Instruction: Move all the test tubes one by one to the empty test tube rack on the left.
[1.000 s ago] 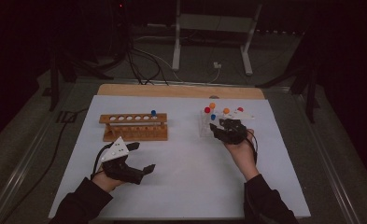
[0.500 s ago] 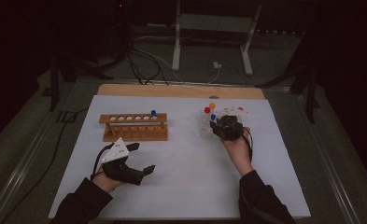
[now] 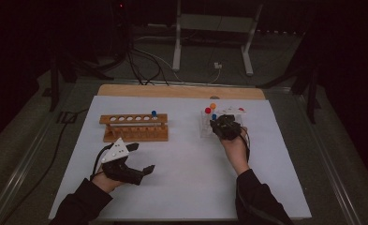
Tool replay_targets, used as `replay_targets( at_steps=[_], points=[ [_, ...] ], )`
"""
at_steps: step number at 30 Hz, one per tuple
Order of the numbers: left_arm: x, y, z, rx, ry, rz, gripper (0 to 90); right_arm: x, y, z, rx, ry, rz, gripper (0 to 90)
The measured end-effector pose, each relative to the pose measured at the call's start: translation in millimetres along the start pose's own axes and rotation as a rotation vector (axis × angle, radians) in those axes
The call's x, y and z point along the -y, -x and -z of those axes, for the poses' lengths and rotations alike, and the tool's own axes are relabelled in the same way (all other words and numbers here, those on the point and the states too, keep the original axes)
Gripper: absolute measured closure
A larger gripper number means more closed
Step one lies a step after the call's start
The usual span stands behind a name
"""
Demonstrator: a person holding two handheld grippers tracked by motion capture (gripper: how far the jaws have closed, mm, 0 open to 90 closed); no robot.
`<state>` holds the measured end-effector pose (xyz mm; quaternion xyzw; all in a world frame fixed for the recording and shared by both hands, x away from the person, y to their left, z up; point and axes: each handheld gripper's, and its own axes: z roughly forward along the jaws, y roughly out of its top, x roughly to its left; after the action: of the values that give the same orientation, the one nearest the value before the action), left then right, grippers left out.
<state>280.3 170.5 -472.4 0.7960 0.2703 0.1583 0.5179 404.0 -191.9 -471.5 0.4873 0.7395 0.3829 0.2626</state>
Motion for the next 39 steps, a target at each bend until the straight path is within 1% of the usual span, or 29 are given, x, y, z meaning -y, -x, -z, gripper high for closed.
replay_targets(
  at_steps=[3,6,9,15,20,24,28,29,33,37,39],
  points=[
    [-0.2,-0.1,0.1,0.0,0.001,0.001,2.1,-1.9,-0.6,1.6,0.002,0.0,0.008,77.0],
    [-0.4,-0.3,0.3,-0.001,0.002,0.002,2.1,-5.2,0.9,6.9,0.001,0.012,0.011,77.0],
    [-0.6,-0.6,0.1,0.0,-0.001,0.001,2.1,-10.5,1.4,14.5,0.002,0.031,0.015,77.0],
    [-1.1,-0.5,0.4,0.006,-0.001,0.003,2.1,-22.1,-1.3,31.5,0.004,0.071,0.044,77.0],
    [-2.4,-0.7,0.6,0.015,0.001,0.007,2.1,-29.2,-3.3,45.6,-0.006,0.094,0.06,77.1],
    [-4.4,0.4,0.1,0.026,-0.004,0.003,2.1,-31.9,-6.4,56.7,-0.027,0.1,0.078,77.1],
    [-7.4,1.6,-0.9,0.037,-0.005,-0.001,2.1,-28.8,-11.5,66.8,-0.053,0.099,0.097,77.1],
    [-8.2,1.9,-1.4,0.039,-0.006,-0.002,2.1,-25.5,-14.3,71.3,-0.069,0.097,0.105,77.1],
    [-12.1,2.3,-3.6,0.052,-0.01,-0.013,2.4,-18.8,-19.7,75.7,-0.088,0.088,0.122,77.1],
    [-16.3,3.0,-6.4,0.069,-0.014,-0.013,2.5,-8.1,-26.5,80.9,-0.12,0.078,0.139,77.1],
    [-18.9,3.5,-8.3,0.074,-0.016,-0.023,2.5,-2.2,-30.9,83.0,-0.136,0.074,0.15,77.1]
  ],
)
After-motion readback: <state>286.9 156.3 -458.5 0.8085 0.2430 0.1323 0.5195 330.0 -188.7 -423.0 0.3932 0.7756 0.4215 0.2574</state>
